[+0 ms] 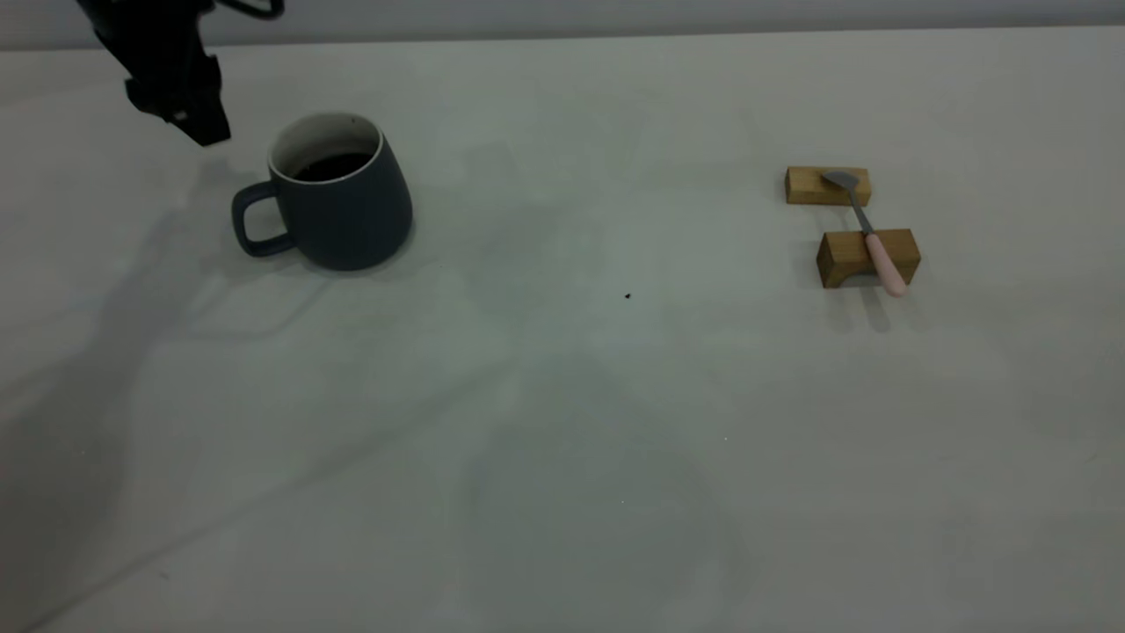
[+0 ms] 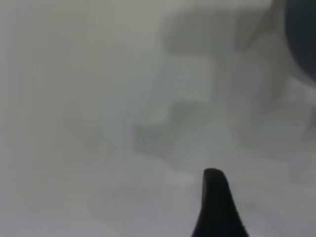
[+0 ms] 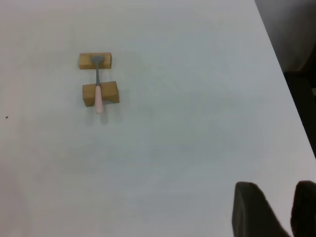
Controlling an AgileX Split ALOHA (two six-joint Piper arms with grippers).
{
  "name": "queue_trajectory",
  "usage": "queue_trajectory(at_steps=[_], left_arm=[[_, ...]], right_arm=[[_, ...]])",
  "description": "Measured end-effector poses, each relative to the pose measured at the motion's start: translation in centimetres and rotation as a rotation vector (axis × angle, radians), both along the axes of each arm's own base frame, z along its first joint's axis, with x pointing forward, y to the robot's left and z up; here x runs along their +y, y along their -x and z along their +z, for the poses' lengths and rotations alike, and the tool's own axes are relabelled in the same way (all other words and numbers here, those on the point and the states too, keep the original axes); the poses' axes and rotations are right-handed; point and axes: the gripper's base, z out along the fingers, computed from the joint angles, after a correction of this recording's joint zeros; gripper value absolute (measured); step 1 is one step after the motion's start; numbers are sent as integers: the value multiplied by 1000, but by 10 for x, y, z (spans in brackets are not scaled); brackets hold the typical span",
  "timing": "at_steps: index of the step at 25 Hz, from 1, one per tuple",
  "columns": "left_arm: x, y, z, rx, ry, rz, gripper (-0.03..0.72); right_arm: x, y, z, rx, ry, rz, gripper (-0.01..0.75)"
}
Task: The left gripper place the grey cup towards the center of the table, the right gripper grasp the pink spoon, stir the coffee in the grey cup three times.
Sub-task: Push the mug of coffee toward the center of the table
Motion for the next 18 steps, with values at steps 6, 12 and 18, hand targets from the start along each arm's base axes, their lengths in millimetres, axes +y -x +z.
queue_trajectory(at_steps=[6,12,18], left_arm=[[-6,-9,-32,117,8,-218,569],[-11,-10,-44,156,48,-265,569],[-24,-6,-44,180,58,-300,569]], right_arm=[[0,0,0,0,0,0,240],[0,0,0,0,0,0,240],[0,0,0,0,0,0,240]])
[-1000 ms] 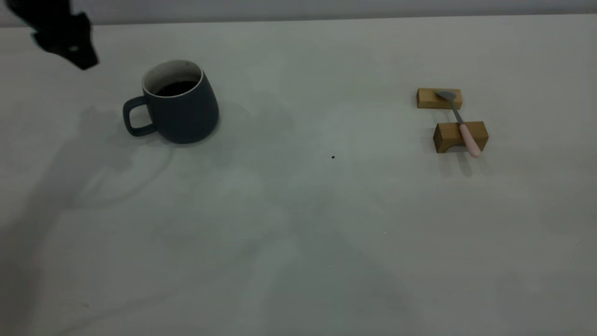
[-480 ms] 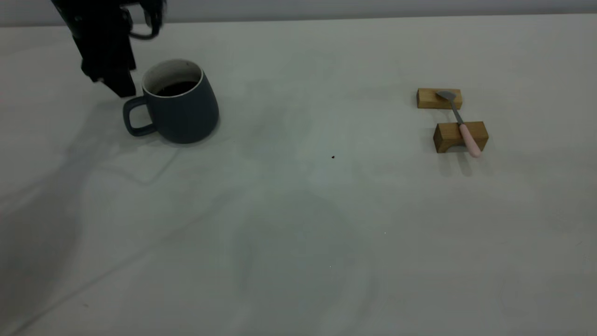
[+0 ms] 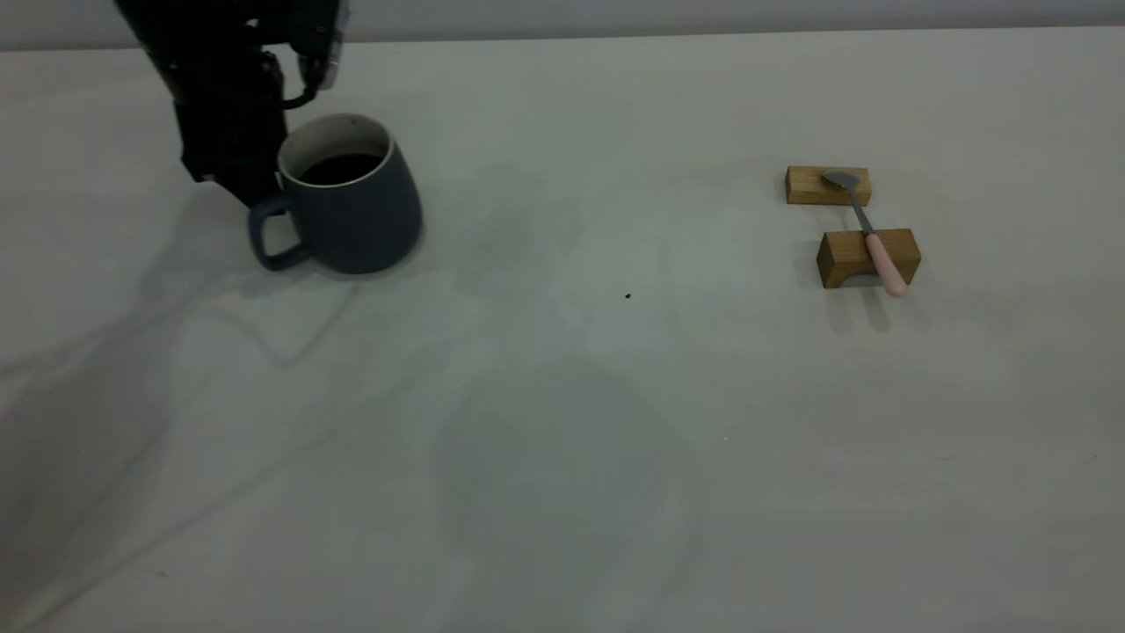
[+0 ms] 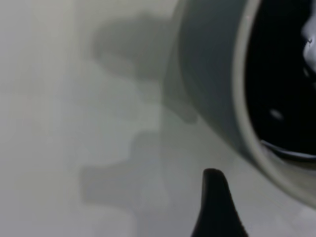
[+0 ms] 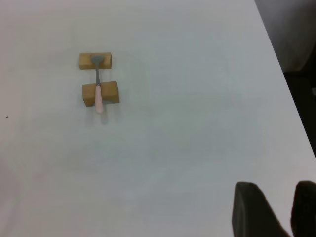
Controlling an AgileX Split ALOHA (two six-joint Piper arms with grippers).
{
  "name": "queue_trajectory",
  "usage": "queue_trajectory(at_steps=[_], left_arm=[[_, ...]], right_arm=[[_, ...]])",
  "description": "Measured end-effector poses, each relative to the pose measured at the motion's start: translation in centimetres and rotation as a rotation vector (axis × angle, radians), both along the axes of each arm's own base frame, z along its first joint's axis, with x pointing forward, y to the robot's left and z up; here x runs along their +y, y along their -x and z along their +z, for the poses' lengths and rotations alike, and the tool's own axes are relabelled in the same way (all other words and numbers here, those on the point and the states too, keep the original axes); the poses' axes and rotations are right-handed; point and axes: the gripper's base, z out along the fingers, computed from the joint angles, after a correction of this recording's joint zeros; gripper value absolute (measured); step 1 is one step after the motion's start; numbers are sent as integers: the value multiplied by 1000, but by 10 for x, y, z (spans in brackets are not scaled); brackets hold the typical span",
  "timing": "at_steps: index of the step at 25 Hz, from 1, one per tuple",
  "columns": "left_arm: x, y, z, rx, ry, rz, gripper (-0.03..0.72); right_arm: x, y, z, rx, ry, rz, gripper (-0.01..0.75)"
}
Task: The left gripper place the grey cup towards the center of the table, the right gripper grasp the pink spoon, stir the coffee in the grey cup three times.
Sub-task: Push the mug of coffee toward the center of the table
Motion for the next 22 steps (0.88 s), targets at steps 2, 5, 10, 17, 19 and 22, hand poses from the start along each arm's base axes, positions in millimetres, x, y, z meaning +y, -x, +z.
queue_trajectory(at_steps=[2,5,10,17,19,22], left_arm=[[-10,1,0,2,13,-11,569],[-28,4,1,8,58,-7,569],[-52,8,2,16,130,9,569],[-97,18,3,-1,172,-45,569],[-110,21,3,-12,176,-65,569],[-123,24,3,-32,181,-74,569]], right_arm=[[0,0,0,0,0,0,240],[0,0,0,0,0,0,240],[0,0,0,0,0,0,240],[0,0,0,0,0,0,240],[0,0,0,0,0,0,240],[0,0,0,0,0,0,240]])
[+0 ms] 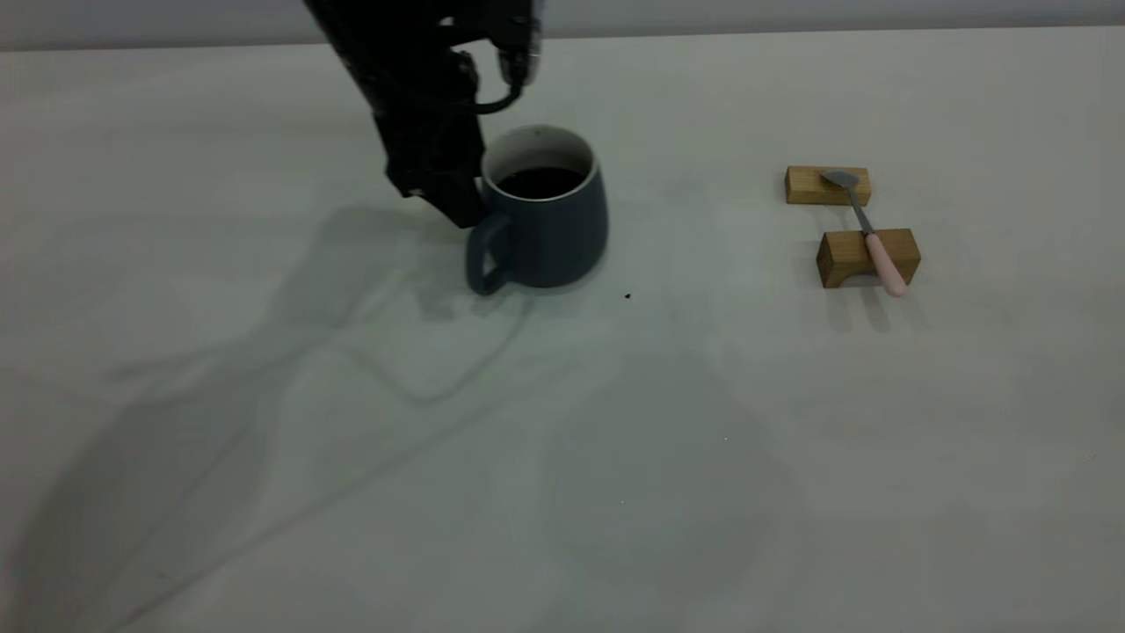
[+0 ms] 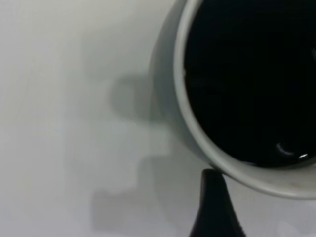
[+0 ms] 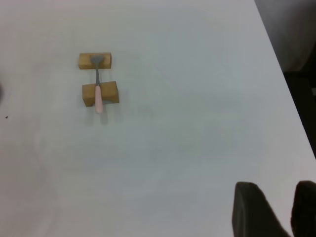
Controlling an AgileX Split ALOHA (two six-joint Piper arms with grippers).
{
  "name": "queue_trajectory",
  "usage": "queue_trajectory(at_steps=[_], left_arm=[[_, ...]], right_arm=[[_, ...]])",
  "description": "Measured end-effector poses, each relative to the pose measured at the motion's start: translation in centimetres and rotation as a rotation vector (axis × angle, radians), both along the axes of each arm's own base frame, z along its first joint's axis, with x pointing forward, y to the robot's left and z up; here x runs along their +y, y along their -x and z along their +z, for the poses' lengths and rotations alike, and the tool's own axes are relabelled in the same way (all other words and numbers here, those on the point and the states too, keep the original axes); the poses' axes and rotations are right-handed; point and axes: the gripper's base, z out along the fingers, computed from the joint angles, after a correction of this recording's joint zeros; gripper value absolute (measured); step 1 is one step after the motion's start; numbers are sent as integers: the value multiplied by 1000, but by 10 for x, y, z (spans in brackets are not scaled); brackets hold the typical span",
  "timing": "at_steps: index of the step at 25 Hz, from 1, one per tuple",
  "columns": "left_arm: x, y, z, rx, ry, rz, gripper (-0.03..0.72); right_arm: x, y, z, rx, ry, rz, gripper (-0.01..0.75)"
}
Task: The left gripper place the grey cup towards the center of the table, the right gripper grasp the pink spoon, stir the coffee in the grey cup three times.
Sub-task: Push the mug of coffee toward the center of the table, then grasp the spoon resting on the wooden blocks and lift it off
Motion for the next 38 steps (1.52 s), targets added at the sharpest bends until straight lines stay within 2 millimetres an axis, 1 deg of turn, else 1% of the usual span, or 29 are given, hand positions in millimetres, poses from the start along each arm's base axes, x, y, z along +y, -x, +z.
queue_trajectory(at_steps=[4,7,10,13,15,18,21,23,25,27,29,30,31,32,33,36,38], left_arm=[[-3,1,0,8,8,26,569],[2,5,2,54,-40,38,569],[15,6,23,70,-149,83,569],[32,3,66,21,-238,221,569],[41,6,104,-19,-266,341,569],[53,19,162,-54,-284,512,569],[64,45,218,-51,-270,697,569],[70,61,255,-88,-213,804,569],[75,76,284,-132,-142,891,569],[82,96,311,-167,-65,988,569],[90,118,330,-186,-8,1058,569],[95,133,338,-195,14,1080,569],[99,145,340,-194,21,1091,569],[105,162,346,-202,40,1105,569],[110,178,346,-199,49,1120,569],[125,226,335,-161,64,1160,569],[133,255,316,-120,45,1170,569]], right_arm=[[0,0,0,0,0,0,240],[0,0,0,0,0,0,240],[0,0,0,0,0,0,240],[0,0,0,0,0,0,240],[0,0,0,0,0,0,240],[0,0,0,0,0,0,240],[0,0,0,0,0,0,240],[0,0,0,0,0,0,240],[0,0,0,0,0,0,240],[0,0,0,0,0,0,240],[0,0,0,0,0,0,240],[0,0,0,0,0,0,240],[0,0,0,0,0,0,240],[0,0,0,0,0,0,240],[0,0,0,0,0,0,240],[0,0,0,0,0,0,240],[0,0,0,0,0,0,240]])
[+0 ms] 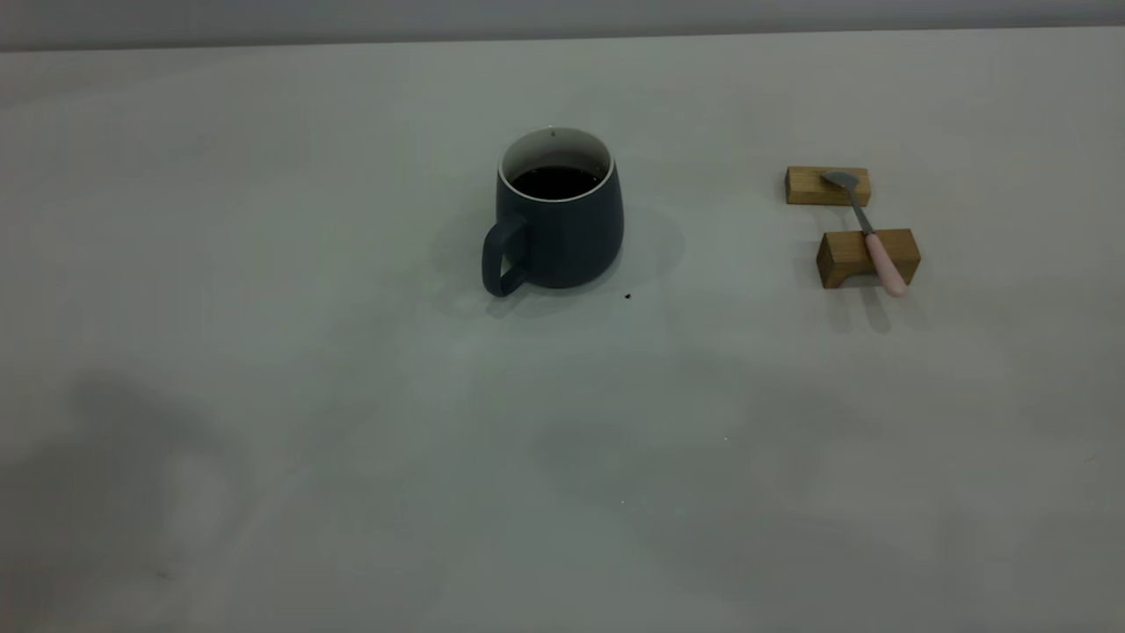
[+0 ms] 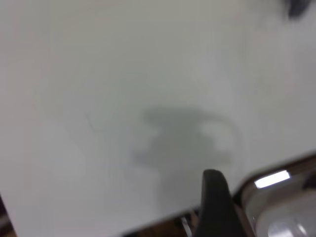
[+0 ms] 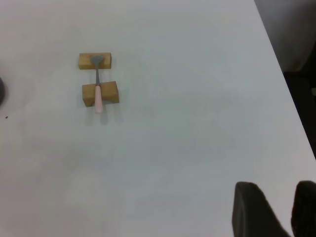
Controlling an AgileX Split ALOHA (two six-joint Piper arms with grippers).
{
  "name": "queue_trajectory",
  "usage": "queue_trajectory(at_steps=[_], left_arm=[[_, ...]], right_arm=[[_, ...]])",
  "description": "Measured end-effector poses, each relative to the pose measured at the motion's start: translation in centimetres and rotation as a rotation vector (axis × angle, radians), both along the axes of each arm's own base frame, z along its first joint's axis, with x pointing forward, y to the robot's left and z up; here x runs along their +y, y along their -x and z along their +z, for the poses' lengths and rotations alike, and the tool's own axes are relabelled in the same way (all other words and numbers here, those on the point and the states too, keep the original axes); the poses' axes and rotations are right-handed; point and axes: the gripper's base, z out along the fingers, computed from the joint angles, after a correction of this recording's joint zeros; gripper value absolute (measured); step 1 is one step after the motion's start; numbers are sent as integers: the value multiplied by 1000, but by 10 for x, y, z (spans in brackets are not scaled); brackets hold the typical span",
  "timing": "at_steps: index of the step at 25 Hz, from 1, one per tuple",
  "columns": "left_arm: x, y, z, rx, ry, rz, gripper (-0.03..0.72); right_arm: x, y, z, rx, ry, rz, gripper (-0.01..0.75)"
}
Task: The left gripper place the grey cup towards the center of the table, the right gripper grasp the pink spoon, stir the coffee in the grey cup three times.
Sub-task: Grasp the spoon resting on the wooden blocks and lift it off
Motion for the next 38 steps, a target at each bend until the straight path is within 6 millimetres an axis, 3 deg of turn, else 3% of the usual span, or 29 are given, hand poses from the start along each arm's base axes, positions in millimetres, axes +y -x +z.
queue_trajectory(at_steps=[3,8,15,24,34,38], left_arm=[[14,44,-26,24,8,18,569],[32,97,-63,6,41,70,569],[41,139,-107,-35,135,77,569],[48,167,-104,-224,232,74,569],[55,197,-105,-452,268,261,569],[54,200,-105,-467,262,296,569]], right_arm=[[0,0,0,0,0,0,240],[0,0,0,0,0,0,240],[0,0,0,0,0,0,240],[0,0,0,0,0,0,240],[0,0,0,0,0,0,240],[1,-1,1,-4,-12,8,240]])
